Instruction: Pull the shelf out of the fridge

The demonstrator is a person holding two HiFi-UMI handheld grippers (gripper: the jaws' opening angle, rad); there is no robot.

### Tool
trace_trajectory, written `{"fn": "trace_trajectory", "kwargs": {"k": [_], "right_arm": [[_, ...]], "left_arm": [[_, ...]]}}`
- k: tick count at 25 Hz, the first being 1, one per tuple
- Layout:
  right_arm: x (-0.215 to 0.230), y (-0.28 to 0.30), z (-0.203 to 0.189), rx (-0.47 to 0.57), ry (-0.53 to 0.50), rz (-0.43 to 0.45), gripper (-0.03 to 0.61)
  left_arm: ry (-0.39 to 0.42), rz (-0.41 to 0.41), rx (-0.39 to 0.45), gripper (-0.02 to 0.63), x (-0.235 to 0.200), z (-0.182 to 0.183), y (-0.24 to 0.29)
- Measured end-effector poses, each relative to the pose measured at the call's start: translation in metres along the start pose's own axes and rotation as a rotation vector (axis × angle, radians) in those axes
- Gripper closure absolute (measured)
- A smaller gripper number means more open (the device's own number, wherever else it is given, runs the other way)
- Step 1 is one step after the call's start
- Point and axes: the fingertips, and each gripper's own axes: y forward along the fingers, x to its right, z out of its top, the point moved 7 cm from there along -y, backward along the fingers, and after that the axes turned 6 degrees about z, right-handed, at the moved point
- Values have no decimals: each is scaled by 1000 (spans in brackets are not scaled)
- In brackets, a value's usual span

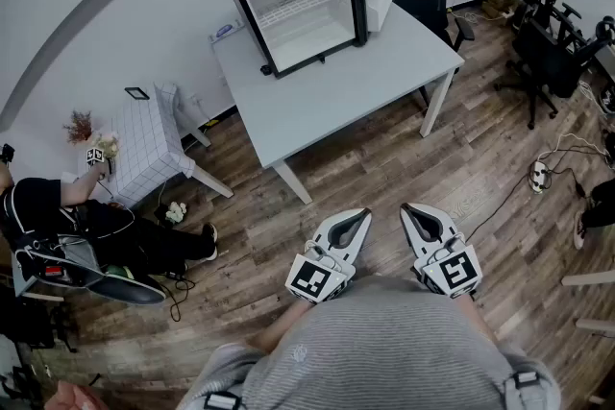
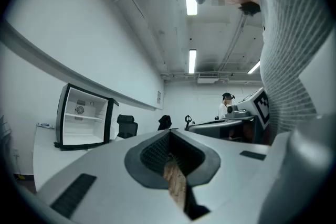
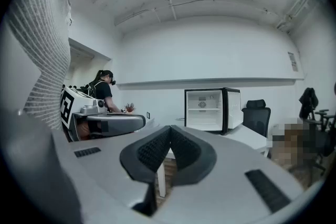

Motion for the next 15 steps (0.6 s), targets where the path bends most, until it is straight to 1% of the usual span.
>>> {"fn": "trace_trajectory", "kwargs": {"k": [11, 15], "right_arm": [[1, 2, 0, 3, 0, 11, 565], [2, 3, -2, 1, 8, 11, 566]], "left_arm": [[1, 14, 4, 603, -3, 2, 0], [0, 15, -8, 603, -4, -1, 1]]}}
